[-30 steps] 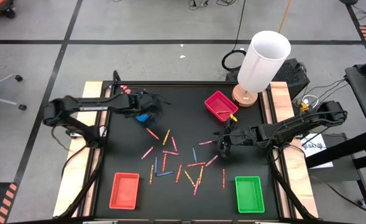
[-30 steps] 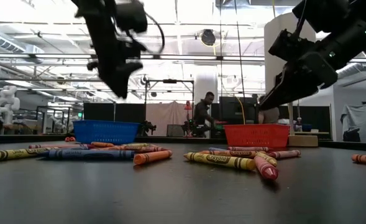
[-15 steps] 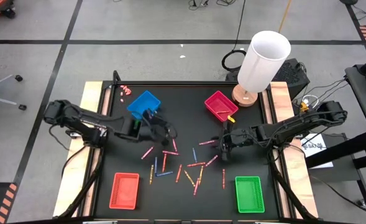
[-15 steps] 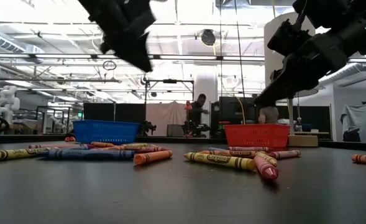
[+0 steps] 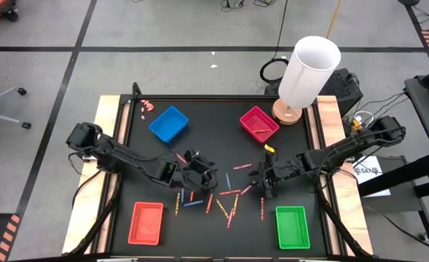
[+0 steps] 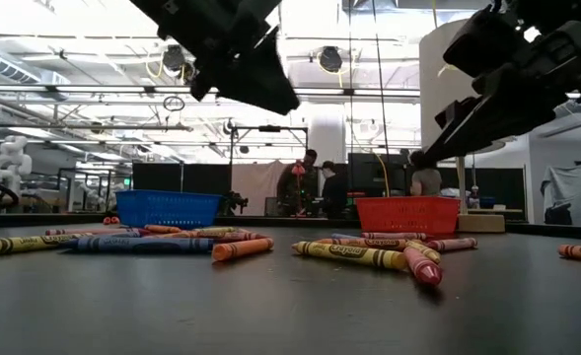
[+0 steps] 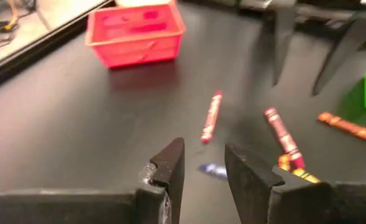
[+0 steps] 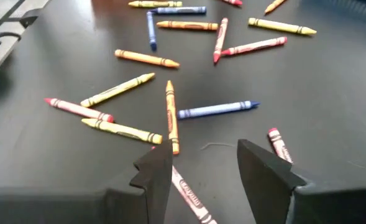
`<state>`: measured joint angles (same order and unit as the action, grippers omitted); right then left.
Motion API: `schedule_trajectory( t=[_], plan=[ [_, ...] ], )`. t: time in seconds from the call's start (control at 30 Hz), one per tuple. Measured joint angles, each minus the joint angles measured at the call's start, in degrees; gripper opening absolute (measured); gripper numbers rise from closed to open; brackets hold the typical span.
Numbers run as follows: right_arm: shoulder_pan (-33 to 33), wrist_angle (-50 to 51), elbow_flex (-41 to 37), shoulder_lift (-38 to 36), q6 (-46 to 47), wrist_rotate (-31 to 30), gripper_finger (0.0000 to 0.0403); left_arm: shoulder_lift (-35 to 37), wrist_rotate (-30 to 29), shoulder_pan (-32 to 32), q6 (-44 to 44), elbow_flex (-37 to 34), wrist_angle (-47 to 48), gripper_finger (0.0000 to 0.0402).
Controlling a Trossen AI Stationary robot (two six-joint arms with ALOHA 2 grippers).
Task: Sort crayons
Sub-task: Put the yellow crayon into the blue bin
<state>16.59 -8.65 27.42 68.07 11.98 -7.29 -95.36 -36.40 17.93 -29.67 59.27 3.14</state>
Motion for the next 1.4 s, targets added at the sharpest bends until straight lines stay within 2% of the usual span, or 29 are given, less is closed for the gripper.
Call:
schedule_trajectory(
  t=[0.17, 0.43, 0.63, 1.03, 1.2, 1.33, 1.4],
  plan=[
    [0.44, 0.22, 0.00, 0.00, 1.74, -0.09, 0.0167, -2.44, -1.45, 1.42, -1.55, 0.09, 0.40, 0.0118],
    [0.40, -0.17, 0.00, 0.00, 3.42, -0.39, 0.0167, -4.18, -8.95, 4.95, -2.73, 1.29, 0.30, 0.0118],
    [0.40, -0.20, 0.00, 0.00, 3.40, -0.46, 0.0167, -5.03, -9.32, 5.46, -4.76, 1.29, 1.80, 0.0118],
    [0.38, -0.21, 0.00, 0.00, -3.26, -0.61, 0.0167, -5.64, -8.54, 2.30, -23.90, 1.29, 25.13, 0.0118],
    [0.37, -0.73, 0.00, 0.00, -5.86, -1.98, 0.0167, -7.46, -4.71, 0.48, -29.13, 1.27, 28.80, 0.0118],
    [0.36, -1.65, 0.00, 0.00, -7.98, -8.25, 0.0167, -9.36, 2.10, -1.99, -31.47, 1.26, 29.60, 0.0118],
    [0.36, -2.68, 0.00, 0.00, -8.70, -11.42, 0.0167, -10.31, 3.46, -2.97, -31.39, 1.25, 28.76, 0.0118]
  ],
)
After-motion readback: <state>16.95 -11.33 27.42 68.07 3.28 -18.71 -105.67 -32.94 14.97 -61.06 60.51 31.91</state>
